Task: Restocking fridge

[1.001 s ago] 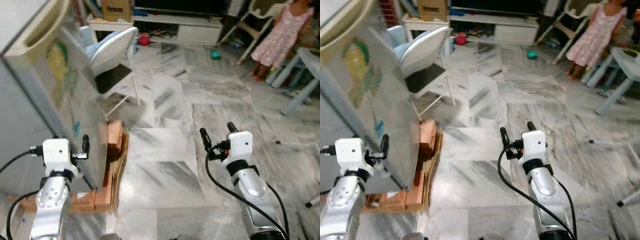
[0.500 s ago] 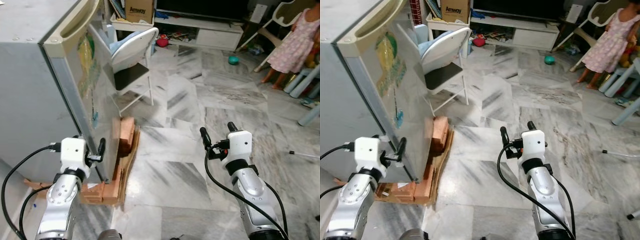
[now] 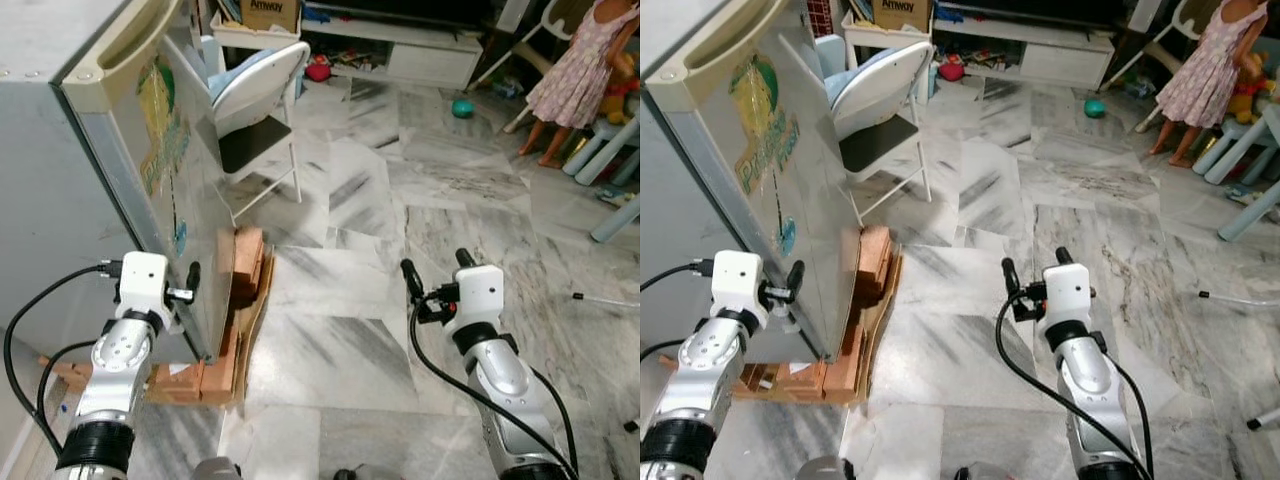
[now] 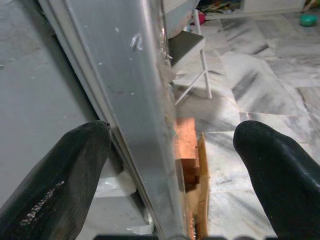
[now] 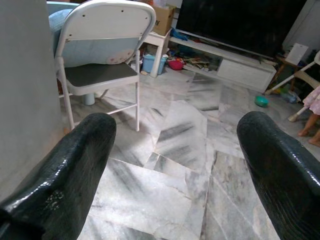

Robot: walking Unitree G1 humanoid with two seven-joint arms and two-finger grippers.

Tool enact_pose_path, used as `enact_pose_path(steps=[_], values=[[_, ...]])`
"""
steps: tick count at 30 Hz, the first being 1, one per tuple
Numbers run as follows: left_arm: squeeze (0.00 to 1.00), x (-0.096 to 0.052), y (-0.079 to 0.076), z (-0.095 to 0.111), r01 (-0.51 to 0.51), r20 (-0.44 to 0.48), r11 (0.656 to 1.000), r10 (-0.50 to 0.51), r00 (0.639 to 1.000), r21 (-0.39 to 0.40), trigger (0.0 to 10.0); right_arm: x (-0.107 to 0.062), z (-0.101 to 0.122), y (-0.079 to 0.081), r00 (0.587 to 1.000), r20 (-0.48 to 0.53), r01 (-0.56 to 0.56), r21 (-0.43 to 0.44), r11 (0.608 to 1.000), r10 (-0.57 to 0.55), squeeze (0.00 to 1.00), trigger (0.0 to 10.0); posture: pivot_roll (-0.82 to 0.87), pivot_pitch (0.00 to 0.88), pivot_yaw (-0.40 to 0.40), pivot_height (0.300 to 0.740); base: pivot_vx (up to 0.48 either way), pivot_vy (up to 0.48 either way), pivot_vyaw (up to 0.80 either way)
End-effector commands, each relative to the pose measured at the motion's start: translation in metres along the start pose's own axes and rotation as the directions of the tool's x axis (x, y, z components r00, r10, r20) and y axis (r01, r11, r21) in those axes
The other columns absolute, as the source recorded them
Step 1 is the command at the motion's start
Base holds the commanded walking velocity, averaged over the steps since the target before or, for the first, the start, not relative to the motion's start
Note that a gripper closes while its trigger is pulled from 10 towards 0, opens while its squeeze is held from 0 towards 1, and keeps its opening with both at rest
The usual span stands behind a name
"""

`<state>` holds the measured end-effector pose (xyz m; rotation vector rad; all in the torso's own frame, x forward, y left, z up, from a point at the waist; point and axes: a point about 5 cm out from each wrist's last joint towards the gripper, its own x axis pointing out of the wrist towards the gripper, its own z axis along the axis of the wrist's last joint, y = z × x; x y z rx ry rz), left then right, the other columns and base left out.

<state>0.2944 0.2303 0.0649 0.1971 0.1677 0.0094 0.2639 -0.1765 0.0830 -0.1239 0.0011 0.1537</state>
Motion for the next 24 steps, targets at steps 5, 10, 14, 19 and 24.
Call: enact_pose_path(steps=[5, 10, 14, 19, 24], values=[[0.0, 0.008, -0.004, 0.005, -0.002, 0.021, 1.0, 0.002, 1.0, -0.005, 10.0, -0.002, 0.004, -0.005, 1.0, 0.007, 0.011, -0.012, 1.0, -0.011, 0.0, 10.0, -0.01, 0.061, -0.101, 0.74, 0.0, 0.0, 0.0], [0.0, 0.018, -0.012, 0.013, 0.04, 0.041, 0.999, -0.04, 0.998, 0.002, 10.0, -0.003, 0.002, -0.006, 1.0, -0.002, 0.01, -0.015, 1.0, -0.01, 0.0, 10.0, -0.01, 0.062, -0.103, 0.74, 0.0, 0.0, 0.0], [0.0, 0.024, -0.019, 0.018, 0.071, 0.047, 0.997, -0.072, 0.996, 0.016, 10.0, -0.005, -0.004, -0.008, 0.999, -0.04, 0.011, -0.049, 0.999, -0.013, 0.0, 10.0, -0.01, 0.06, -0.102, 0.74, 0.0, 0.0, 0.0], [0.0, 0.033, -0.03, 0.024, 0.105, 0.055, 0.993, -0.108, 0.993, 0.046, 10.0, -0.014, -0.029, -0.016, 0.982, -0.181, 0.039, -0.083, 0.996, -0.054, 0.0, 10.0, -0.01, 0.059, -0.098, 0.74, 0.0, 0.0, 0.0], [0.0, 0.046, -0.042, 0.046, 0.146, 0.106, 0.988, -0.152, 0.983, 0.056, 10.0, -0.024, -0.043, -0.018, 0.963, -0.267, 0.019, -0.076, 0.997, -0.039, 0.0, 10.0, -0.01, 0.057, -0.094, 0.74, 0.0, 0.0, 0.0]])
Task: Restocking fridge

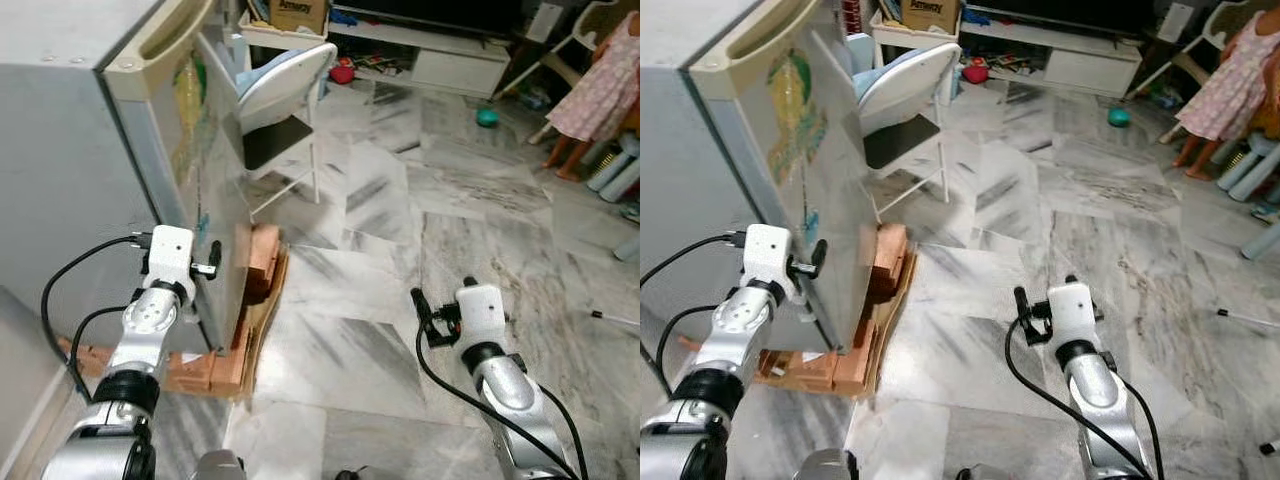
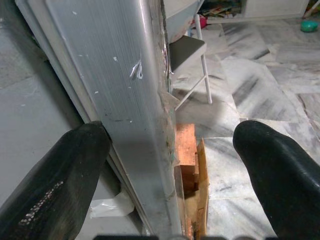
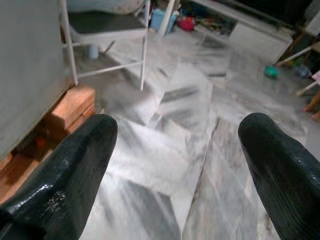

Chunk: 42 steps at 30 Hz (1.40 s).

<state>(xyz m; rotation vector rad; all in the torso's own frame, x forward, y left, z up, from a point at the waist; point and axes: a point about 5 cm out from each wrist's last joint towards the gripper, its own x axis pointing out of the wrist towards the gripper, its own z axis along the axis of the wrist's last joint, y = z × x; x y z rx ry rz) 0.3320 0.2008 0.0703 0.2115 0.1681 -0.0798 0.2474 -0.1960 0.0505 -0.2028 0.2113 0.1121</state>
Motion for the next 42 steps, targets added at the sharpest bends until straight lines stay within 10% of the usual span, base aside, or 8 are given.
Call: enact_pose_path(steps=[1, 6, 7, 14, 18, 20, 26, 42], values=[[0.0, 0.012, -0.013, 0.029, 0.06, 0.101, 0.998, -0.063, 0.993, 0.034, 10.0, -0.003, -0.009, -0.005, 0.999, -0.054, 0.001, -0.011, 1.0, -0.001, 0.0, 10.0, -0.01, 0.057, -0.094, 0.74, 0.0, 0.0, 0.0], [0.0, 0.025, -0.072, 0.076, 0.263, 0.237, 0.959, -0.28, 0.93, 0.101, 10.0, -0.01, -0.044, -0.004, 0.96, -0.279, -0.045, -0.048, 0.998, 0.03, 0.0, 10.0, 0.01, 0.052, -0.101, 0.74, 0.0, 0.0, 0.0], [0.0, 0.018, -0.112, 0.087, 0.409, 0.276, 0.893, -0.447, 0.851, 0.186, 10.0, -0.01, -0.048, -0.001, 0.952, -0.303, -0.06, -0.038, 0.997, 0.046, 0.0, 10.0, 0.02, 0.044, -0.1, 0.74, 0.0, 0.0, 0.0], [0.0, -0.006, -0.186, 0.115, 0.643, 0.366, 0.738, -0.666, 0.65, 0.203, 10.0, -0.006, -0.047, 0.006, 0.947, -0.31, -0.102, -0.055, 0.993, 0.08, 0.0, 10.0, 0.0, 0.028, -0.087, 0.74, 0.0, 0.0, 0.0], [0.0, 0.004, -0.165, 0.117, 0.571, 0.382, 0.798, -0.597, 0.706, 0.191, 10.0, -0.006, -0.046, 0.007, 0.95, -0.302, -0.101, -0.052, 0.994, 0.081, 0.0, 10.0, 0.0, 0.028, -0.083, 0.74, 0.0, 0.0, 0.0], [0.0, 0.014, -0.123, 0.107, 0.476, 0.359, 0.867, -0.495, 0.791, 0.146, 10.0, -0.004, -0.043, 0.009, 0.961, -0.265, -0.102, -0.049, 0.994, 0.085, 0.0, 10.0, 0.02, 0.028, -0.08, 0.74, 0.0, 0.0, 0.0], [0.0, 0.008, -0.076, 0.094, 0.365, 0.357, 0.925, -0.377, 0.854, 0.104, 10.0, 0.007, -0.023, 0.013, 0.988, -0.135, -0.073, -0.008, 0.997, 0.071, 0.0, 10.0, 0.05, 0.03, -0.068, 0.74, 0.0, 0.0, 0.0], [0.0, -0.072, 0.0, 0.025, 0.09, 0.2, 0.994, -0.102, 0.974, 0.066, 10.0, 0.024, 0.02, 0.02, 0.996, 0.083, -0.02, 0.031, 0.999, 0.018, 0.0, 10.0, 0.09, 0.038, -0.096, 0.74, 0.0, -0.457, 0.0]])
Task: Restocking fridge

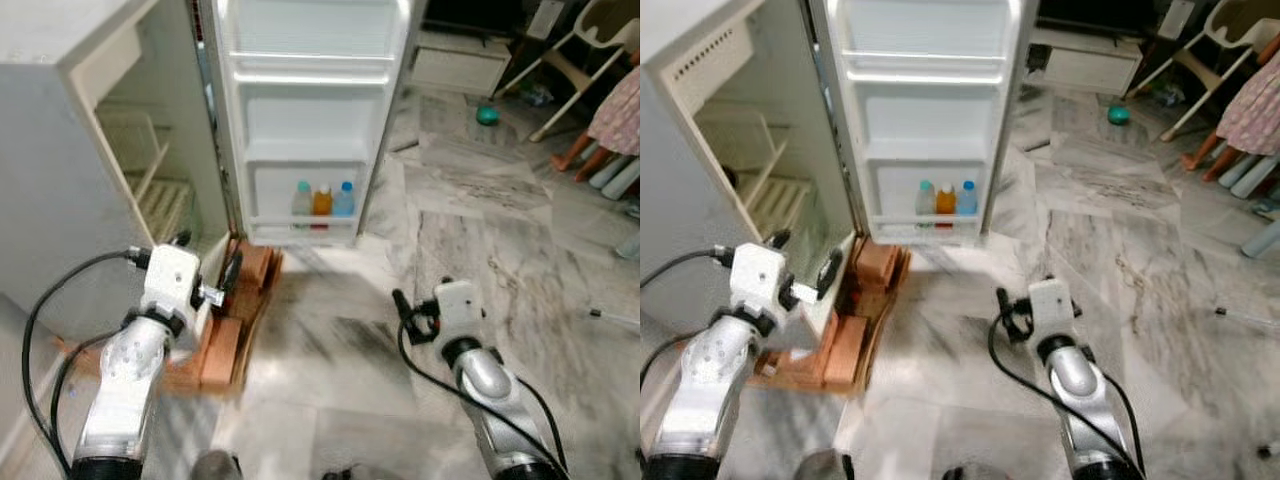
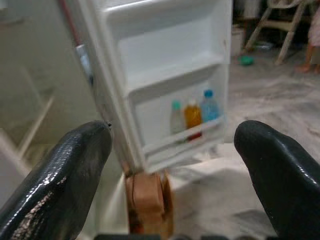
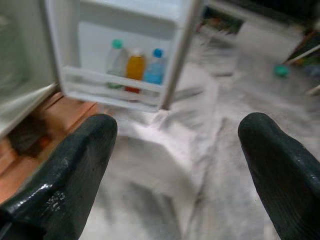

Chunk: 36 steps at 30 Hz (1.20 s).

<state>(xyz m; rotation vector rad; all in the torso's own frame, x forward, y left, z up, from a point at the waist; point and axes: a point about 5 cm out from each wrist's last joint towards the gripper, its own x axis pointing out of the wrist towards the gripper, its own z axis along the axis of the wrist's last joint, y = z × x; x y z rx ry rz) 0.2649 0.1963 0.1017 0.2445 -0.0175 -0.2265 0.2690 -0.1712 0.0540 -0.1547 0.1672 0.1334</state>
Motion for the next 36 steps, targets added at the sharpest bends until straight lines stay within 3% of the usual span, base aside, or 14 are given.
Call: enact_pose_path(steps=[1, 3, 10, 20, 36], values=[[0.0, -0.002, 0.005, 0.003, -0.039, -0.001, 0.999, 0.039, 0.999, 0.022, 10.0, 0.002, 0.009, 0.0, 0.999, 0.039, 0.002, -0.018, 1.0, -0.002, 0.0, 10.0, 0.09, 0.032, -0.1, 0.74, 0.0, -0.42, 0.0], [0.0, -0.004, 0.001, 0.003, -0.049, -0.009, 0.997, 0.05, 0.999, 0.064, 10.0, 0.004, 0.013, 0.001, 0.998, 0.056, 0.006, 0.008, 1.0, -0.006, 0.0, 10.0, 0.1, 0.028, -0.11, 0.74, 0.278, -0.386, 0.0], [0.0, -0.004, -0.016, 0.005, -0.002, -0.013, 0.995, 0.003, 1.0, 0.099, 10.0, 0.009, 0.019, 0.006, 0.996, 0.084, -0.002, 0.031, 1.0, -0.001, 0.0, 10.0, 0.1, 0.013, -0.113, 0.74, 0.356, -0.313, -0.57], [0.0, -0.004, -0.001, -0.011, -0.051, -0.077, 0.997, 0.056, 0.996, 0.064, 10.0, 0.012, 0.026, 0.007, 0.992, 0.123, 0.006, 0.032, 0.999, -0.01, 0.0, 10.0, 0.09, 0.008, -0.099, 0.74, 0.435, -0.024, -0.8], [0.0, 0.001, 0.002, -0.011, -0.069, -0.07, 0.996, 0.073, 0.995, 0.061, 10.0, 0.016, 0.044, 0.016, 0.975, 0.221, -0.024, 0.023, 0.999, 0.019, 0.0, 10.0, 0.09, 0.002, -0.095, 0.74, 0.479, 0.0, -0.8]])
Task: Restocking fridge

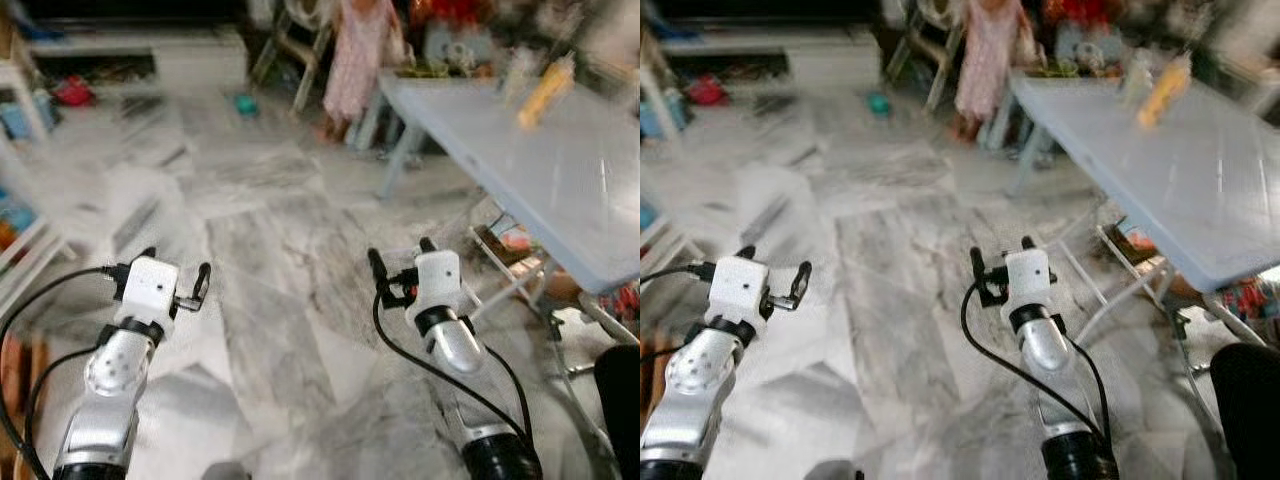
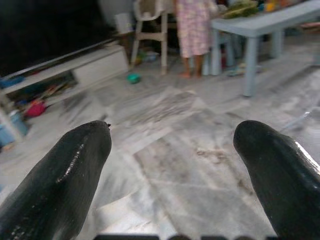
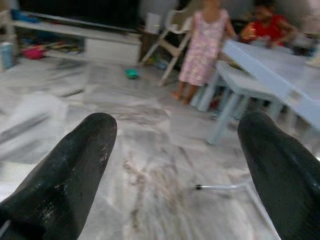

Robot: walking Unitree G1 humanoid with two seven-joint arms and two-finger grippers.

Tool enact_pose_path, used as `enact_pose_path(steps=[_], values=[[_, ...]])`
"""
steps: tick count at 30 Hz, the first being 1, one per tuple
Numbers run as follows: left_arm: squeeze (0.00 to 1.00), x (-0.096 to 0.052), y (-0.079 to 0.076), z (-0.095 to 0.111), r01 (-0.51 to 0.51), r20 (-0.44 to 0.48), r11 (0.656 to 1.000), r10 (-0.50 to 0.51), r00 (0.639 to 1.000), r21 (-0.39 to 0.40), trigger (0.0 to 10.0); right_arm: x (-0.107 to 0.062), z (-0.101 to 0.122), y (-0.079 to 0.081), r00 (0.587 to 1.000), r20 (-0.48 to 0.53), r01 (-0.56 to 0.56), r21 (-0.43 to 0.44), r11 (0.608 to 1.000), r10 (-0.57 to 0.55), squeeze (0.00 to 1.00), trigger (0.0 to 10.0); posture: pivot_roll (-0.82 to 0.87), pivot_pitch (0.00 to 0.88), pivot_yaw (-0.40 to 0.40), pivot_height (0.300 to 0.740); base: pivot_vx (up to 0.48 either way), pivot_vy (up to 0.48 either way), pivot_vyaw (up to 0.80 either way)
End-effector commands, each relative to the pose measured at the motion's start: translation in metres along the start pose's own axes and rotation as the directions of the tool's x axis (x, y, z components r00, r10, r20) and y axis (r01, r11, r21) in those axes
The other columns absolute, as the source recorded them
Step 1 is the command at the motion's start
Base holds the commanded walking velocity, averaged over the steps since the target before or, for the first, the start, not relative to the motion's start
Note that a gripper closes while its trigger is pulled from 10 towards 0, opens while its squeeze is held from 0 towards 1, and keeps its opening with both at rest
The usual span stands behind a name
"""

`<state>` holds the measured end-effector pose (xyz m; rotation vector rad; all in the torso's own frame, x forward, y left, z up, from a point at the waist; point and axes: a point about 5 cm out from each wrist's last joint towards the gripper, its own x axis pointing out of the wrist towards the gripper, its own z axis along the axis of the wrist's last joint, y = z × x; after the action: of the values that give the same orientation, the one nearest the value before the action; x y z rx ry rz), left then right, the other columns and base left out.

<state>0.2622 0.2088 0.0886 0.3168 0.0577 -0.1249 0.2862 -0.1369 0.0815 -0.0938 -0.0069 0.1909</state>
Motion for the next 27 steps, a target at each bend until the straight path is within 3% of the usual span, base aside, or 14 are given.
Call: enact_pose_path(steps=[1, 9, 17, 27], values=[[0.0, 0.006, -0.006, 0.007, 0.017, 0.027, 1.0, -0.017, 0.999, -0.004, 10.0, 0.002, 0.011, -0.011, 0.998, 0.053, 0.026, -0.017, 1.0, -0.025, 0.0, 10.0, 0.09, 0.002, -0.094, 0.74, 0.48, 0.0, -0.8], [0.0, 0.01, -0.002, 0.013, 0.001, 0.053, 1.0, -0.001, 0.999, 0.01, 10.0, 0.008, 0.029, -0.012, 0.991, 0.129, 0.021, -0.016, 1.0, -0.019, 0.0, 10.0, 0.08, 0.019, -0.084, 0.74, 0.48, 0.0, -0.8], [0.0, 0.011, -0.002, 0.013, -0.028, 0.088, 0.997, 0.035, 0.995, -0.076, 10.0, 0.01, 0.037, -0.013, 0.987, 0.163, 0.008, -0.005, 1.0, -0.007, 0.0, 10.0, 0.06, 0.001, -0.081, 0.74, 0.397, 0.2, -0.79], [0.0, 0.015, 0.0, 0.015, -0.008, 0.114, 0.996, 0.017, 0.993, -0.085, 10.0, 0.007, 0.041, -0.01, 0.983, 0.183, -0.004, 0.004, 1.0, 0.003, 0.0, 10.0, 0.05, 0.0, -0.076, 0.74, 0.255, 0.407, -0.05]])
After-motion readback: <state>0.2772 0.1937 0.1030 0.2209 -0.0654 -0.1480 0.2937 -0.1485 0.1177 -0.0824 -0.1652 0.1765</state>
